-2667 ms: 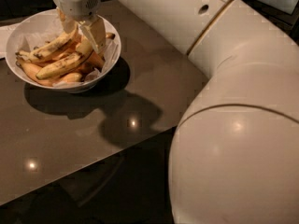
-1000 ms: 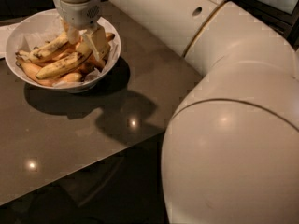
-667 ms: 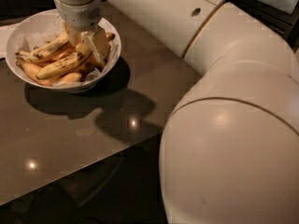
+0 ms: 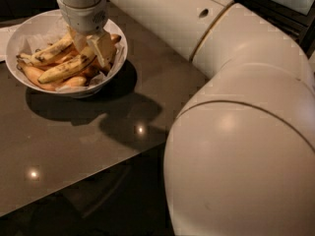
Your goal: Pick banana from white bowl
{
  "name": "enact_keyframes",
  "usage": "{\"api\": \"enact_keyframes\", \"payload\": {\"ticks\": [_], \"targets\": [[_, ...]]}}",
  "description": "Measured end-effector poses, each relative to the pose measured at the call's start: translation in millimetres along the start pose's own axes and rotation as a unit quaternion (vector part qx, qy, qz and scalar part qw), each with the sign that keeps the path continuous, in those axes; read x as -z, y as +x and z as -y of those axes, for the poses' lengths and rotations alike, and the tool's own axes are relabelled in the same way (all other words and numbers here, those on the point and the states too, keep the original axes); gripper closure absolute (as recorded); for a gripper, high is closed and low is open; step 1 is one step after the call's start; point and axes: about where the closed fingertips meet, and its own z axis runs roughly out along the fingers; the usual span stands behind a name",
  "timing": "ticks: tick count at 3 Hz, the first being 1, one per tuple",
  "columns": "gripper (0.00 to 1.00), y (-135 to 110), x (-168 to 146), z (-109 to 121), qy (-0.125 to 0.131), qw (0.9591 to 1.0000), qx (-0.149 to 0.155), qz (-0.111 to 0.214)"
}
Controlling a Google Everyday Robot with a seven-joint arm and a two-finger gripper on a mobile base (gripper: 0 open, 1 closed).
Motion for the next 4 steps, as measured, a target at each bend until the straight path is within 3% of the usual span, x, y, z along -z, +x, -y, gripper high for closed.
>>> {"api": "enact_keyframes", "payload": {"ticks": [2,4], "targets": [[0.47,0.1,-4.8,-1.5,-0.005,0.9999,-0.007,0.009],[0.88,1.5,-4.5,-2.2,-0.008,0.9999,-0.010,0.008]]}}
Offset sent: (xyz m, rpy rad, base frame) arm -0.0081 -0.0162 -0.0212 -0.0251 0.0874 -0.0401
